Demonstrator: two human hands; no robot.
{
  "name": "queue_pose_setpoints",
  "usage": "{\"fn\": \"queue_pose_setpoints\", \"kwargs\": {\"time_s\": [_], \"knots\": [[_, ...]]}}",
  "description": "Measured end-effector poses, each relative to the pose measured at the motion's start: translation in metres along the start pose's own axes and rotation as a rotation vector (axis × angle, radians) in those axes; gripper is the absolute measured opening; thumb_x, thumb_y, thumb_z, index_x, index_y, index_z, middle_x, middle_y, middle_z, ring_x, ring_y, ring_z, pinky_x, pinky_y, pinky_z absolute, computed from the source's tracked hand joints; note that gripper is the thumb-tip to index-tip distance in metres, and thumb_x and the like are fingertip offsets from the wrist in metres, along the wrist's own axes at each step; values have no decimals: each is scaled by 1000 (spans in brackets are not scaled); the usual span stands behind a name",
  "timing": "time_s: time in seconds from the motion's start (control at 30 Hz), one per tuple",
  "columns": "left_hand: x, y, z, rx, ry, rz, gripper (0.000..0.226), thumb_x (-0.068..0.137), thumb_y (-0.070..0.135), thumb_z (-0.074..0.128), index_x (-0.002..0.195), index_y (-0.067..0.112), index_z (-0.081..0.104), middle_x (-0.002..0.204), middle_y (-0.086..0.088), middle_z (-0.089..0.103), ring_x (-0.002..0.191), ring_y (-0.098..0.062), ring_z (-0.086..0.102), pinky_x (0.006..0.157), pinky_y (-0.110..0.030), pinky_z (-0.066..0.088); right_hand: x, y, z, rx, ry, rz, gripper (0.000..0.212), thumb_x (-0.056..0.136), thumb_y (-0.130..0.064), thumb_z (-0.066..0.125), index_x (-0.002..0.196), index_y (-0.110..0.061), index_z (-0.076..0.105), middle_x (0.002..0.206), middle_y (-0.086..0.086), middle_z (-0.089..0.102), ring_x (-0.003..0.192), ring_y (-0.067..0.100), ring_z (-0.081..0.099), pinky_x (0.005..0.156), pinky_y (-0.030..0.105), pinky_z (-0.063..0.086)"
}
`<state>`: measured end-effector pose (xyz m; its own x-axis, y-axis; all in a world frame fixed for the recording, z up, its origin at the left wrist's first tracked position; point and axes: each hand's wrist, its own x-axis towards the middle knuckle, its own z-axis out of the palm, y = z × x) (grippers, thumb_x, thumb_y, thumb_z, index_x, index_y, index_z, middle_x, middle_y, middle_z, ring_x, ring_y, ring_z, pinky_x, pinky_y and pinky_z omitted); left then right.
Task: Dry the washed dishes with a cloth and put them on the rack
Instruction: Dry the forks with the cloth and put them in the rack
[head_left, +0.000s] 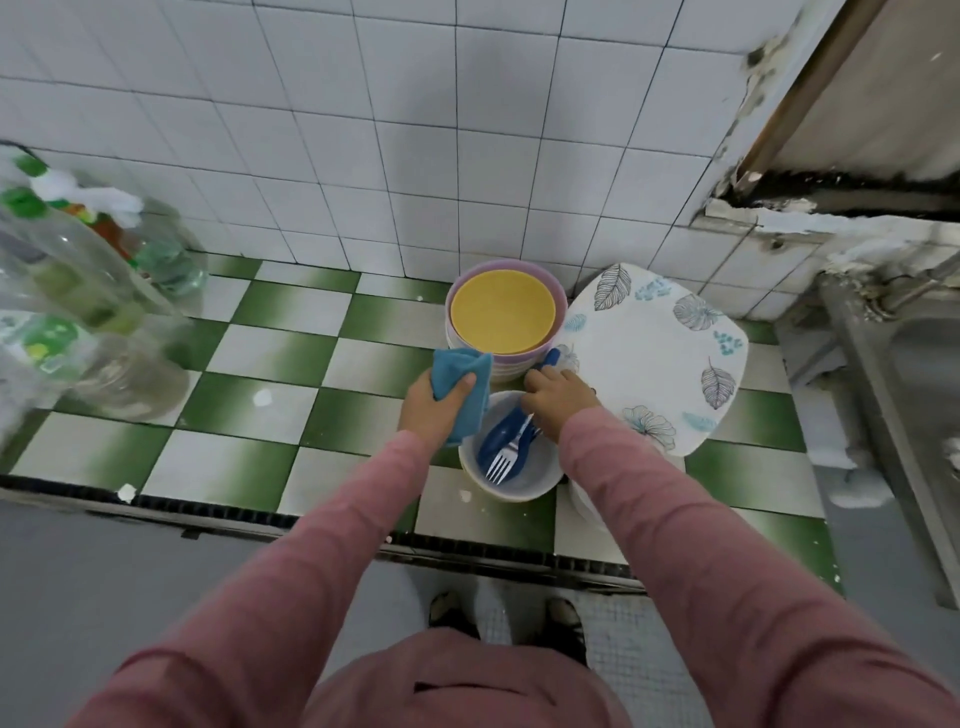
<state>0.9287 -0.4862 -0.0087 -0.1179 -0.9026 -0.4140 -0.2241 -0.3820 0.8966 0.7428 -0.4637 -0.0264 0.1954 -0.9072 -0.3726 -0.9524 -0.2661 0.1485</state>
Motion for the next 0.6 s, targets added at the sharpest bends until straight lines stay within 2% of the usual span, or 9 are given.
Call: {"fn": "queue_pose_setpoints", "kwargs": {"time_s": [0.23, 0.4, 0.6], "knots": [[3, 0, -4, -7, -7, 8, 32, 92, 36, 66, 118, 24, 52, 110, -2, 61, 98, -21, 60, 64, -27, 52, 5, -6, -9, -117, -74, -91, 37, 93, -26, 60, 130, -19, 59, 145, 9, 35, 135, 30, 31, 105, 37, 32], [8, 2, -5, -10, -1, 0, 31, 91, 37, 66, 116, 24, 53, 110, -2, 62, 97, -20, 61, 85, -40, 56, 9, -13, -10, -176, -117, -84, 42, 93, -19, 62, 134, -14, 56, 145, 11, 37, 135, 31, 30, 108, 40, 31], [13, 6, -4, -47, -3, 14, 33, 91, 36, 67, 118, 21, 55, 110, -3, 64, 97, -21, 62, 87, -41, 56, 6, -12, -9, -179, -103, -60, 46, 93, -17, 62, 137, -11, 52, 138, 6, 48, 130, 29, 35, 107, 38, 30]]}}
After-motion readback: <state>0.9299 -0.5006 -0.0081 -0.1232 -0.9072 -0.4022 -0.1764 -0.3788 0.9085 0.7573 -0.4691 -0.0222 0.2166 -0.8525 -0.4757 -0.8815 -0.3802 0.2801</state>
